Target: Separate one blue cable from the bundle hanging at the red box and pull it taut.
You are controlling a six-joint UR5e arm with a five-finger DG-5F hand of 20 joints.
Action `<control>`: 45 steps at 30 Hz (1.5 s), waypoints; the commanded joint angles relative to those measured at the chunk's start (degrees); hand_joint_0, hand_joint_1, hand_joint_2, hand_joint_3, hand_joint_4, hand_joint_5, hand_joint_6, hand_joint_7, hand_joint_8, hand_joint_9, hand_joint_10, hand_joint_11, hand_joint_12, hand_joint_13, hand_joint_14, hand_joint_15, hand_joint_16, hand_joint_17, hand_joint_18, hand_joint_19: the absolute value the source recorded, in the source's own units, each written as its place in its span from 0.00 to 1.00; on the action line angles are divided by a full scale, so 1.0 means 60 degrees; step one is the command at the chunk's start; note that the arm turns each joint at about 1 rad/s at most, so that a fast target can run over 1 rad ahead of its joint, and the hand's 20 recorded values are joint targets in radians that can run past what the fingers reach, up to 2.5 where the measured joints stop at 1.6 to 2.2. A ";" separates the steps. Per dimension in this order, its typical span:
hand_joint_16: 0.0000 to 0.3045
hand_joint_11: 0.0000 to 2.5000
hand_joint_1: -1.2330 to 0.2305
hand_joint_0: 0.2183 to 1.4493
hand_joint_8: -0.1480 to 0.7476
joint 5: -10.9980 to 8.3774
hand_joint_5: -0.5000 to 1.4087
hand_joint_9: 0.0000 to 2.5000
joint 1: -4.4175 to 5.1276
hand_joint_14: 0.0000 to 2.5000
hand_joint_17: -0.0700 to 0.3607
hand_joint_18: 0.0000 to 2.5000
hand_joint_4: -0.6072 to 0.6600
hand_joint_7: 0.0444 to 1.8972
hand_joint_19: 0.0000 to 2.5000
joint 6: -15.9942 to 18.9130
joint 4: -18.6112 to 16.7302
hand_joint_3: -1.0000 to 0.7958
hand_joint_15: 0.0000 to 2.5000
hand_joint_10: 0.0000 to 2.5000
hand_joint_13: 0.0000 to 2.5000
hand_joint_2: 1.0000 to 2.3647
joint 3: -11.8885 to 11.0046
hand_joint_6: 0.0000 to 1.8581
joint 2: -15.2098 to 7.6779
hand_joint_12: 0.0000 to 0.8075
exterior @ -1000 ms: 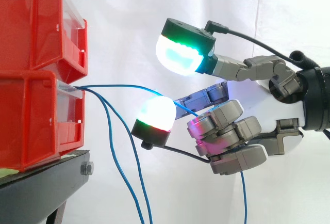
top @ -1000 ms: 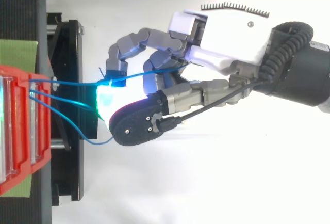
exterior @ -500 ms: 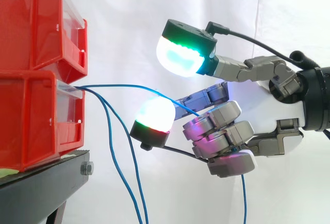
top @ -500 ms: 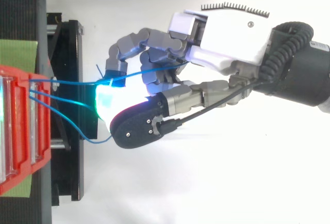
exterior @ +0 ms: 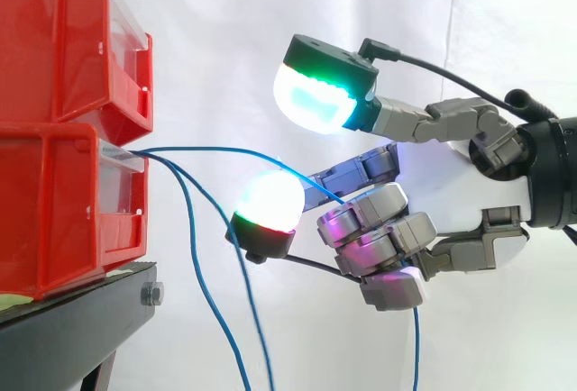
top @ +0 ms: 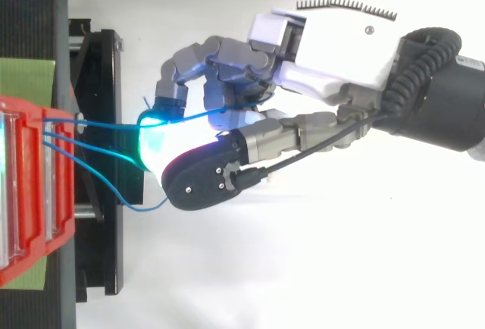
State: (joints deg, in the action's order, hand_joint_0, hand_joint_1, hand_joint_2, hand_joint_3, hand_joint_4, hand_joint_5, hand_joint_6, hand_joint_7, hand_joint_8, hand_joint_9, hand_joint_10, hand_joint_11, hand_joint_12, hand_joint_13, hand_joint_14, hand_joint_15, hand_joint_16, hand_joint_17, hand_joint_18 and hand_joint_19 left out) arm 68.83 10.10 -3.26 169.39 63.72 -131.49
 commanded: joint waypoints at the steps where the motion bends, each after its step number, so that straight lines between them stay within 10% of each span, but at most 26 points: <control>1: 0.19 0.56 0.41 0.23 0.66 -0.0002 0.16 0.12 -0.0057 1.00 0.46 0.44 0.67 0.48 0.42 0.0001 -0.0003 0.28 0.61 1.00 0.25 0.00 0.0000 0.42 0.0000 0.57; 38: 0.15 0.59 0.45 0.32 0.64 0.0028 0.16 0.12 -0.0321 1.00 0.41 0.45 0.63 0.49 0.49 0.0221 0.0231 0.28 0.60 1.00 0.26 0.00 -0.0102 0.47 0.0000 0.55; 45: 0.15 0.60 0.44 0.35 0.64 0.0042 0.15 0.12 -0.0350 1.00 0.41 0.45 0.63 0.50 0.49 0.0221 0.0495 0.40 0.61 1.00 0.27 0.01 -0.0337 0.48 0.0000 0.56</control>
State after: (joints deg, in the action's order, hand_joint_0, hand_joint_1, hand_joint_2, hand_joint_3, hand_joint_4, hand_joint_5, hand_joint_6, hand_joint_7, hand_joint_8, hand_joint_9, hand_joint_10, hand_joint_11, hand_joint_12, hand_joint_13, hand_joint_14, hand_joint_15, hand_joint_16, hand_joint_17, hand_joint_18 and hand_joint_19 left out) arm 69.02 8.08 -1.94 171.52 62.34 -131.46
